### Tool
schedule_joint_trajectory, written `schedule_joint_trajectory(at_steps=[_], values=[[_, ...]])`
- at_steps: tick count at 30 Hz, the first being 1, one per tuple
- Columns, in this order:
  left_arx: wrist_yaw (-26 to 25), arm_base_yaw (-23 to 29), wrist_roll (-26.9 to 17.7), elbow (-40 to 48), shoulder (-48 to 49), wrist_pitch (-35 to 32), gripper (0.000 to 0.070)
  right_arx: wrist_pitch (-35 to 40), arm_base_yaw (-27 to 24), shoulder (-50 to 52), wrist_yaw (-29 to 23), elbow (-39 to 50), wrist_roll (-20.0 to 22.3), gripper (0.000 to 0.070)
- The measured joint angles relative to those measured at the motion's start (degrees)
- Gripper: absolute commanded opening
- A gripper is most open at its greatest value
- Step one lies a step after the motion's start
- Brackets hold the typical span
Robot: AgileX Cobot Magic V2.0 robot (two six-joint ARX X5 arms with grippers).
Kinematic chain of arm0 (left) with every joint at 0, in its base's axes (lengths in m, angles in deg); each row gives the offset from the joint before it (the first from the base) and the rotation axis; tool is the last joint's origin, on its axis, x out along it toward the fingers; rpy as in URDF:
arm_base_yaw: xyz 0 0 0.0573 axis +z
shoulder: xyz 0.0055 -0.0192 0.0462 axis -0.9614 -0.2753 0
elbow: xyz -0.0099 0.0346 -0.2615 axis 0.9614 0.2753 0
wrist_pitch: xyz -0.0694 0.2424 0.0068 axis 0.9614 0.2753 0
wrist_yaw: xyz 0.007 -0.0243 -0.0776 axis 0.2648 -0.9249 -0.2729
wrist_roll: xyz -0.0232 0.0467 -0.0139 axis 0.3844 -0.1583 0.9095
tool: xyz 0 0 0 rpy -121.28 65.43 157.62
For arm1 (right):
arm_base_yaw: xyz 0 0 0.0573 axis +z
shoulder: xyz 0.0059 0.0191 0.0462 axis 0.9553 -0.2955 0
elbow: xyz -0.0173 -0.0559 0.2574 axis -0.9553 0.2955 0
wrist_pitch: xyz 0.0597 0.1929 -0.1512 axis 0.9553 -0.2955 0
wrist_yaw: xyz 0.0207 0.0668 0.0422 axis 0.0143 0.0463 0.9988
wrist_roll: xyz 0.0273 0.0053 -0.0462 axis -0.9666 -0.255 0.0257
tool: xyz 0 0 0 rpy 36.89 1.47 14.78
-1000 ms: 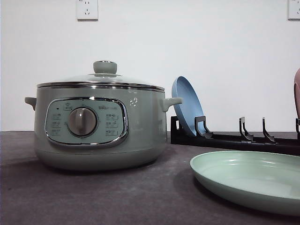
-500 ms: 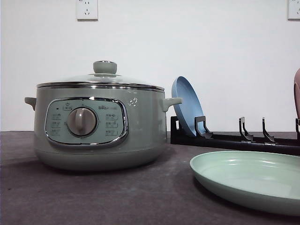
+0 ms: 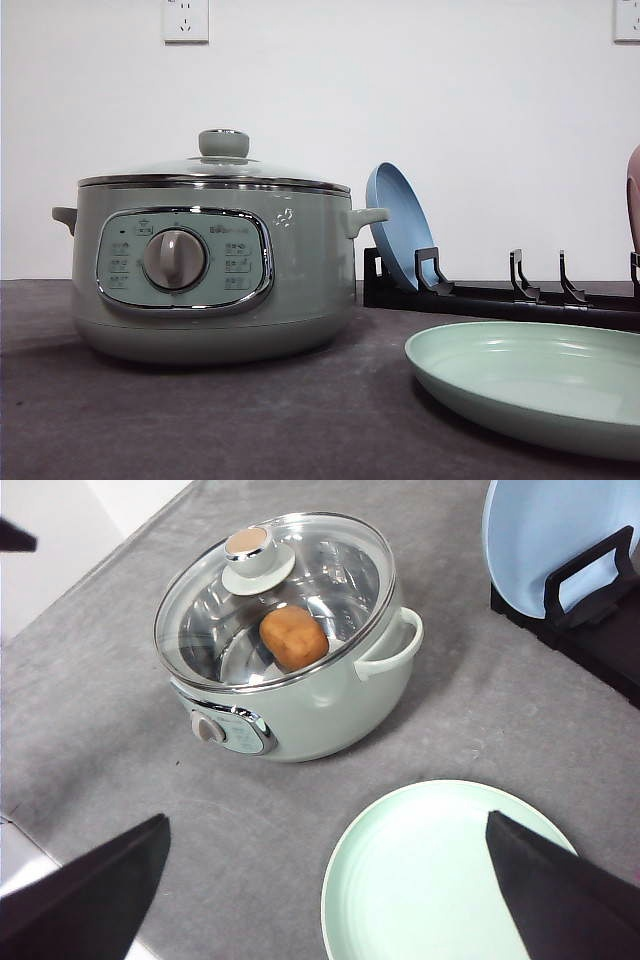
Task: Transfer potato from steamer to green plate
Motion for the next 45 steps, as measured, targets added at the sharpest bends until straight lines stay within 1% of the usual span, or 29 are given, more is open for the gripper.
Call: schedule_joint_trajectory(at_steps=[3,8,12,18,27,32,39,40,45], values=[[3.3,0.0,0.2,-5.3,-5.2,2.9,0.067,0.0,0.0,0.0,0.0,0.0,0.0,0.0641],[4.8,-0.5,0.2,-14.3,-14.7,6.2,0.0667,0.0,0.0,0.0,0.0,0.0,0.0,0.0641],[7.5,-1.5,0.2,-20.1,-21.5,7.2,0.0667,0.0,0.0,0.0,-0.1,0.0,0.0,0.0641],[12.2,-3.1,0.2,-26.1,-29.6,8.4,0.0665,0.0,0.0,0.0,-0.3,0.0,0.0,0.0641],[20.0,-6.0,-0.7,-28.0,-37.4,8.3,0.0664,0.0,0.0,0.0,-0.3,0.0,0.0,0.064],[20.5,-6.1,-1.0,-28.1,-39.3,7.7,0.0664,0.0,0.0,0.0,-0.3,0.0,0.0,0.0641],[20.5,-6.1,-1.1,-28.1,-41.2,5.1,0.0662,0.0,0.0,0.0,-0.3,0.0,0.0,0.0641],[20.5,-6.1,-1.1,-28.1,-41.4,5.0,0.0651,0.0,0.0,0.0,-0.3,0.0,0.0,0.0641],[20.5,-6.1,-1.1,-28.1,-41.9,4.9,0.0548,0.0,0.0,0.0,-0.3,0.0,0.0,0.0641]])
